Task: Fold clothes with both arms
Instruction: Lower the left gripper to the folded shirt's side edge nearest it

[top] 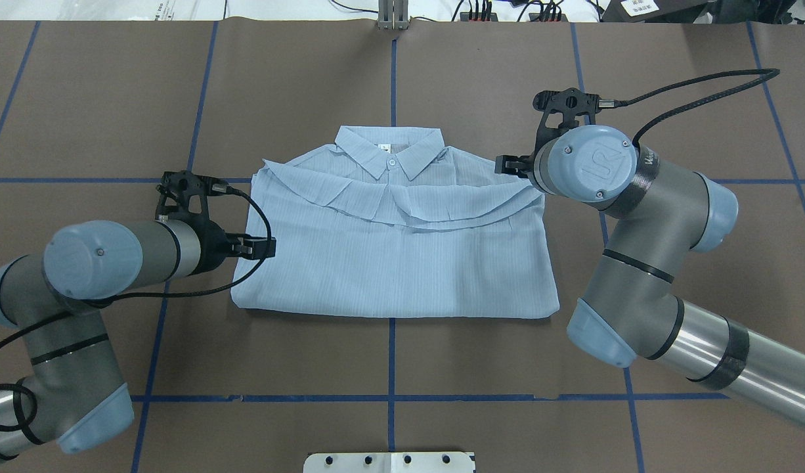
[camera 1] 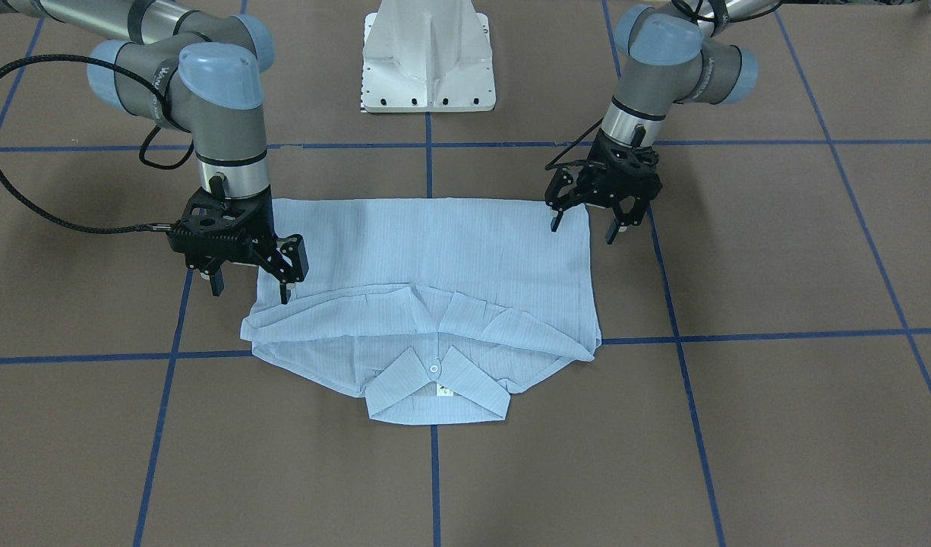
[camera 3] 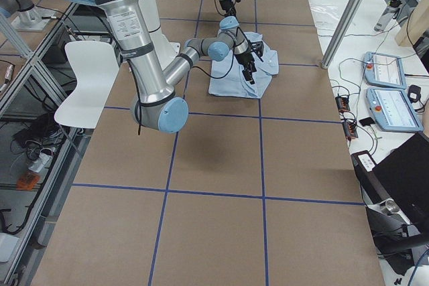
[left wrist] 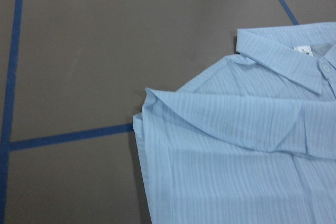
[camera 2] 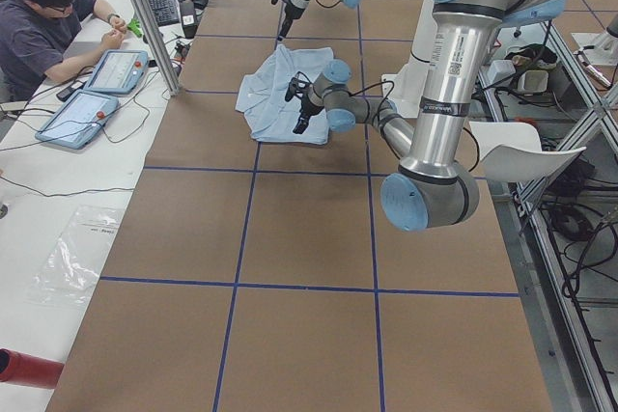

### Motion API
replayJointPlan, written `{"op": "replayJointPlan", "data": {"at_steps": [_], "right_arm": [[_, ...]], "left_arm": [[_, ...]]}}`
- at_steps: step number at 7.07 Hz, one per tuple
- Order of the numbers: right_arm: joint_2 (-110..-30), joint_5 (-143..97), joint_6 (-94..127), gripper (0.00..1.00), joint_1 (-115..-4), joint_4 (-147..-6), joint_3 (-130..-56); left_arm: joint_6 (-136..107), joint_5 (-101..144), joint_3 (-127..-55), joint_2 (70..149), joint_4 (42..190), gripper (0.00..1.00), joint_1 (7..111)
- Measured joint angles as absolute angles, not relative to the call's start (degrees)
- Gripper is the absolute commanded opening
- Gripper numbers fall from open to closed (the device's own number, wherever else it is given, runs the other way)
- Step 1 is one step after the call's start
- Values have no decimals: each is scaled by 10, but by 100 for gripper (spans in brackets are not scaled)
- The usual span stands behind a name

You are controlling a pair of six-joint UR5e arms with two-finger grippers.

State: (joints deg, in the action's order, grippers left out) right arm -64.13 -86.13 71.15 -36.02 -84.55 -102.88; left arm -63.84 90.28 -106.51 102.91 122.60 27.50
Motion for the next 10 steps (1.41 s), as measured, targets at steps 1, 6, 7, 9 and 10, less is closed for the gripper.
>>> {"op": "replayJointPlan", "data": {"at_steps": [1, 6, 7, 9, 10], "right_arm": [[-641, -861, 712, 100, -360, -846, -1029], [-641, -860, 714, 100, -357, -846, -1028], [-641, -860, 715, 100, -357, -846, -1027], [-642, -858, 714, 100, -356, -846, -1026], [-642, -858, 713, 100, -355, -846, -1026]], "left_arm": [[-651, 900, -1066, 1024, 1226, 99, 256], [-658, 896, -1056, 1011, 1224, 87, 238], [-658, 897, -1056, 1008, 1224, 80, 235], [-659, 897, -1056, 1007, 1223, 32, 220], [-661, 897, -1057, 1006, 1223, 0, 214]]}}
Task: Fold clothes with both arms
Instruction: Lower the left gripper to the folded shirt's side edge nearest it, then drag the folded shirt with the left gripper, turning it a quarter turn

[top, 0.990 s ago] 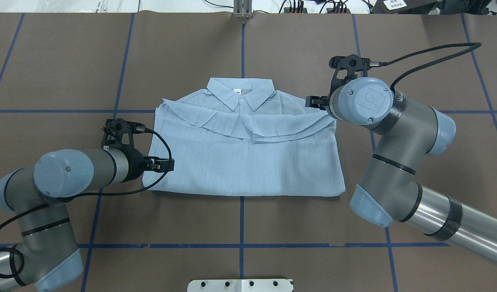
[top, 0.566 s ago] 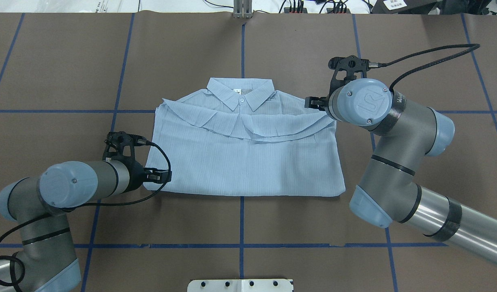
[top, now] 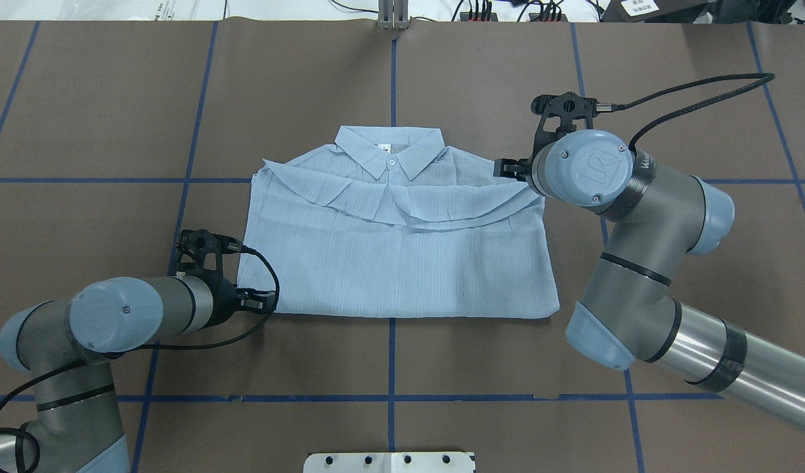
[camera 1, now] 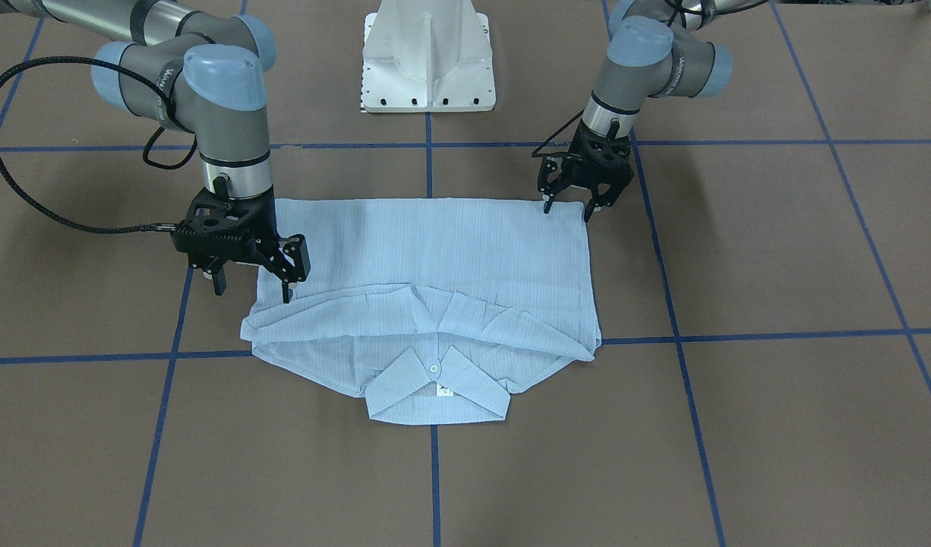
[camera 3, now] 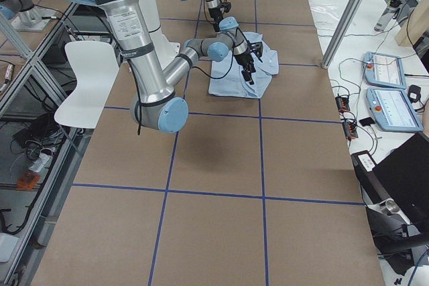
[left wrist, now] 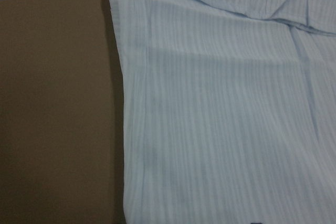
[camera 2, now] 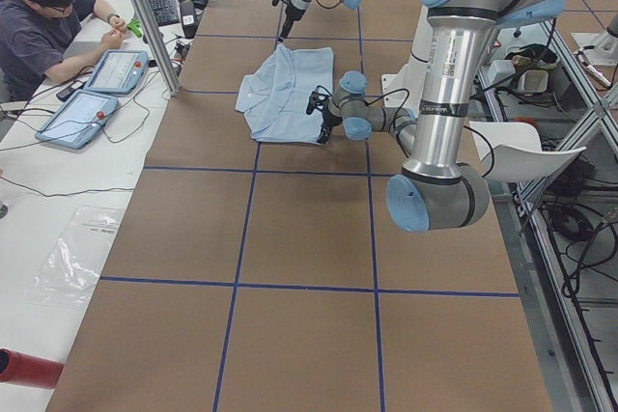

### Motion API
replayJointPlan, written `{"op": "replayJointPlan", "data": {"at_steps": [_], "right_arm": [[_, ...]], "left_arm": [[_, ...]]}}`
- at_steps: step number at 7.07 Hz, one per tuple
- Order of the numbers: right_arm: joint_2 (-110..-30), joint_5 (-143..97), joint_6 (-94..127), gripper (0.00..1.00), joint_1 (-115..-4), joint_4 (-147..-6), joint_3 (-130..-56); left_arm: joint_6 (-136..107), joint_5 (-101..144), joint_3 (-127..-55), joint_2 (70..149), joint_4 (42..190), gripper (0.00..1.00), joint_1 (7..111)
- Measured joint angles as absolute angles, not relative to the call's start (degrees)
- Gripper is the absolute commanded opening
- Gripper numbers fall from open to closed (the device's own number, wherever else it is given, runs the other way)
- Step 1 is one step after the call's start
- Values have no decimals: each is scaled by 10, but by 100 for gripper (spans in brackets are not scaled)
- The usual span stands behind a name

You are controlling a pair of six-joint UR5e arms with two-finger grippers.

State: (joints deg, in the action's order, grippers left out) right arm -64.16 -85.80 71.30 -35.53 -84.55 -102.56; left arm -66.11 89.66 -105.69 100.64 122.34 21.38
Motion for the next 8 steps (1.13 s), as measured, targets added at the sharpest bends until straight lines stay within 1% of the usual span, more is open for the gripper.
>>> {"op": "replayJointPlan", "data": {"at_steps": [2, 4, 6, 7, 8], "right_arm": [[-641, -858, 712, 100, -355, -846, -1025], [-641, -857, 713, 100, -354, -846, -1025], [-640, -857, 710, 100, -351, -846, -1025], [-639, -857, 711, 100, -348, -845, -1025], [-638, -857, 711, 100, -344, -845, -1026]], "left_arm": [[-666, 896, -1060, 1005, 1223, 0, 209], [-658, 896, -1078, 981, 1222, 0, 214], [-593, 897, -1085, 955, 1220, 0, 274], [-535, 897, -1066, 958, 1220, 0, 325], [-470, 897, -1018, 986, 1222, 0, 384]]}}
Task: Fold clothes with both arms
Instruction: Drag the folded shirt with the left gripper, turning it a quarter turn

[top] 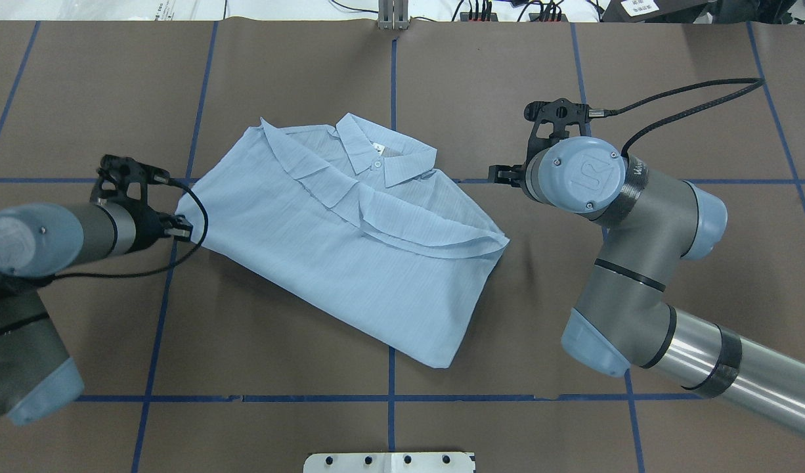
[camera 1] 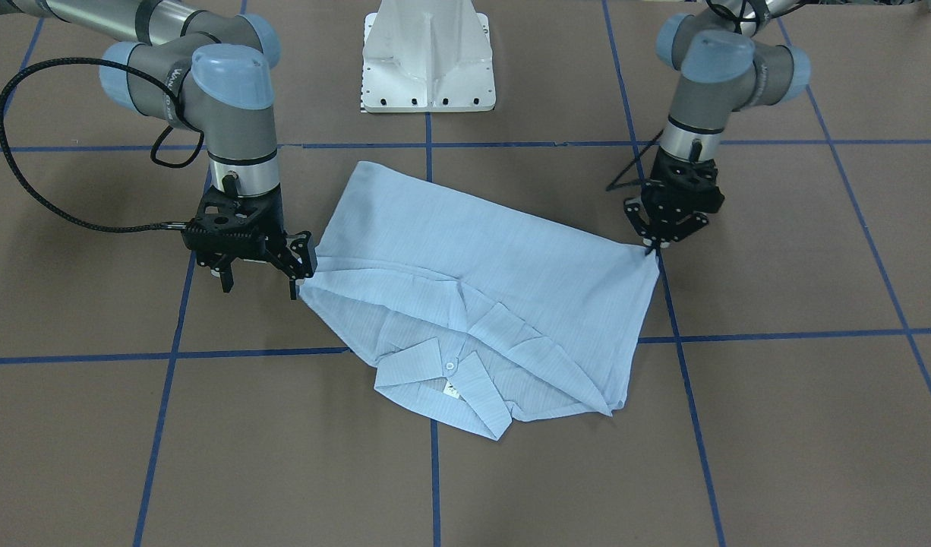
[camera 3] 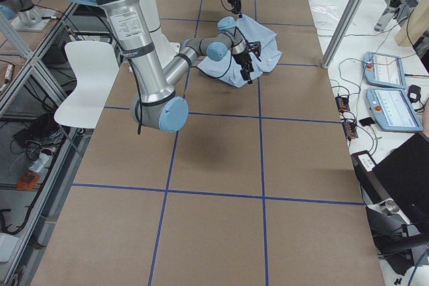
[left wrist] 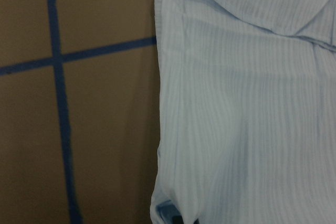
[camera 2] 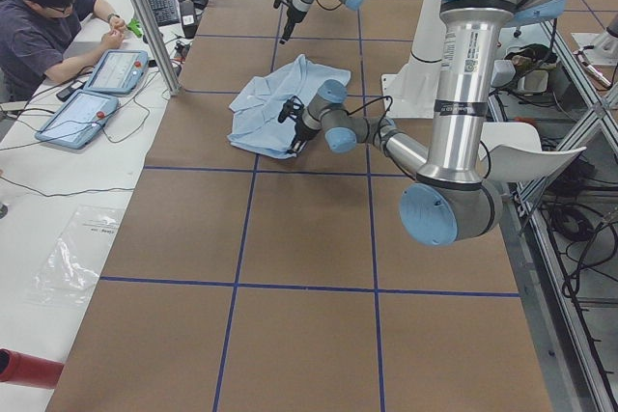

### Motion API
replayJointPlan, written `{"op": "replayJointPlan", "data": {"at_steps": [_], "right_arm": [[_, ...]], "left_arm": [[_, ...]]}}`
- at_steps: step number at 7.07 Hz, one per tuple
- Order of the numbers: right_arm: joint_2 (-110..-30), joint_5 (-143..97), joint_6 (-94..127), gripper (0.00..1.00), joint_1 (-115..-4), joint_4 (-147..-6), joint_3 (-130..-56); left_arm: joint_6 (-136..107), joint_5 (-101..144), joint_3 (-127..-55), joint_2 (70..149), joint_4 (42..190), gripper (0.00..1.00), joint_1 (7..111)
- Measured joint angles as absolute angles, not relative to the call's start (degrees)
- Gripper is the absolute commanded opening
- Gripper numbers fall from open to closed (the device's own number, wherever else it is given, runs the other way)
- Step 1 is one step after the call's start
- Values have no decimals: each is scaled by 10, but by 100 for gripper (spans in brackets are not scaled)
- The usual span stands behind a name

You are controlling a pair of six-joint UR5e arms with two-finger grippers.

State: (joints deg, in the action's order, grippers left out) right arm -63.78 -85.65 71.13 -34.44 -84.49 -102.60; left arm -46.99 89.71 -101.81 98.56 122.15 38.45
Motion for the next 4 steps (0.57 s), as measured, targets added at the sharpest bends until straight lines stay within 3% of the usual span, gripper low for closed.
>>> {"op": "replayJointPlan", "data": {"at_steps": [3, 4], "right_arm": [[-633, -856, 714, 100, -335, -817, -1029], [-633, -856, 715, 100, -330, -795, -1028]], "left_arm": [[-364, 898, -750, 1194, 1246, 0, 506], [-347, 900, -668, 1256, 1270, 15, 524]]}}
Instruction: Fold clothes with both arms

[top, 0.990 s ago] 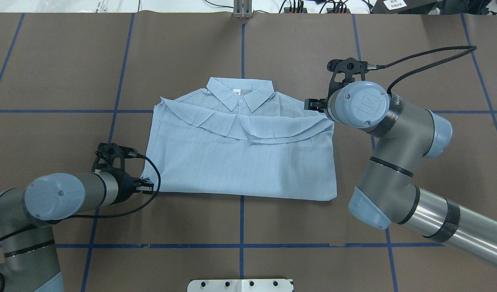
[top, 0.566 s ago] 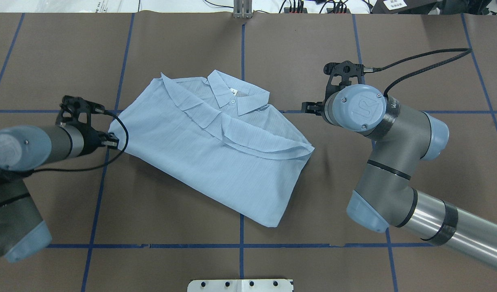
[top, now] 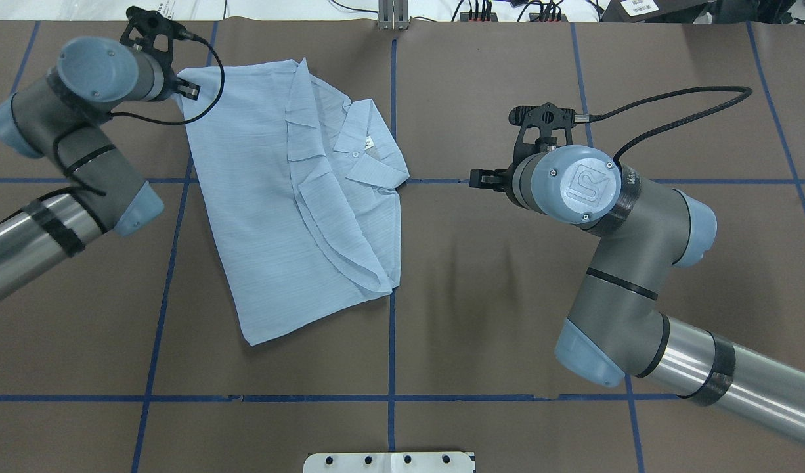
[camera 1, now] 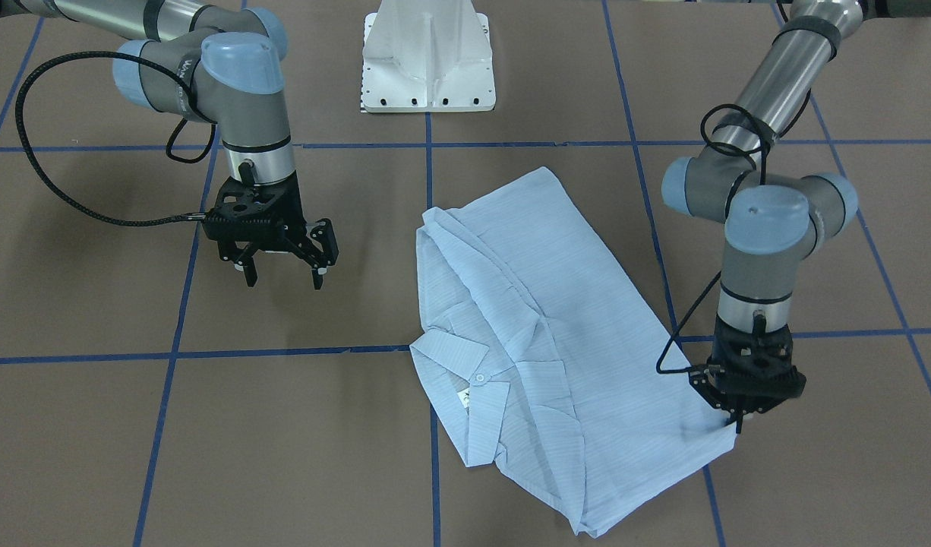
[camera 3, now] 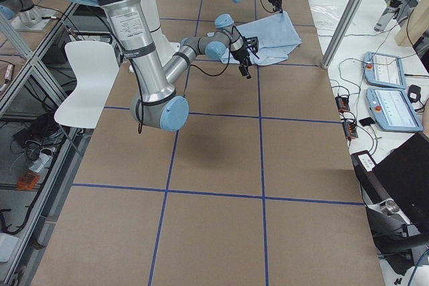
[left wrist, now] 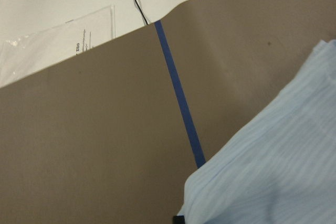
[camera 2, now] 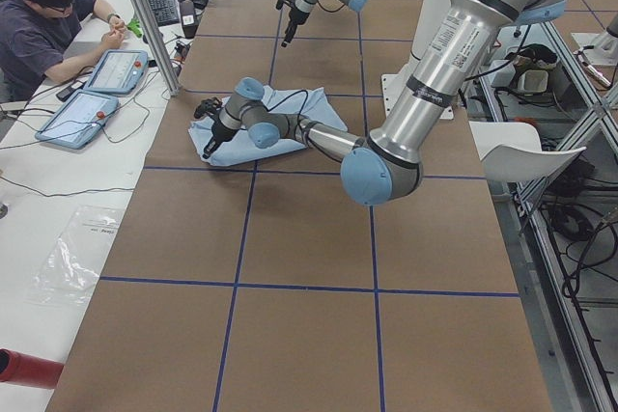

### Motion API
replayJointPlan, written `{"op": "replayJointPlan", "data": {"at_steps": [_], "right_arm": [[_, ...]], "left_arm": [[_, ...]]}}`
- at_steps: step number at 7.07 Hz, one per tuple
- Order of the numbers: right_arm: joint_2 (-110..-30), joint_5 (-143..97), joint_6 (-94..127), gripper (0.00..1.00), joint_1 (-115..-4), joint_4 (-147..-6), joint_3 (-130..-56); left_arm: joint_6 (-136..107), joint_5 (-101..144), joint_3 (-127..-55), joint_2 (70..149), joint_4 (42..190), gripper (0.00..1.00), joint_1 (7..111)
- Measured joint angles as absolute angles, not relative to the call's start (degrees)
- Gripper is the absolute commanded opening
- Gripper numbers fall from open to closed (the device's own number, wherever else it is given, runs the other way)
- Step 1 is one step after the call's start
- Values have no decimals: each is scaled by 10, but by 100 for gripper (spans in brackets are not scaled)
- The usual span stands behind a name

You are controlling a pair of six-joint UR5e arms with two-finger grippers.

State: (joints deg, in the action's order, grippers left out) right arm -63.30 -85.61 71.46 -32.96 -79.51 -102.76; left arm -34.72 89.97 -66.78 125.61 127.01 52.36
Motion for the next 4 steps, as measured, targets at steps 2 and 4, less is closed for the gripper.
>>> {"op": "replayJointPlan", "data": {"at_steps": [2, 4], "right_arm": [[-629, -856, 716, 100, -324, -783, -1026], [-584, -855, 753, 97, -322, -784, -987]], "left_arm": [[-338, 925, -585, 1313, 1326, 100, 535], [-334, 989, -585, 1270, 1437, 100, 541]]}}
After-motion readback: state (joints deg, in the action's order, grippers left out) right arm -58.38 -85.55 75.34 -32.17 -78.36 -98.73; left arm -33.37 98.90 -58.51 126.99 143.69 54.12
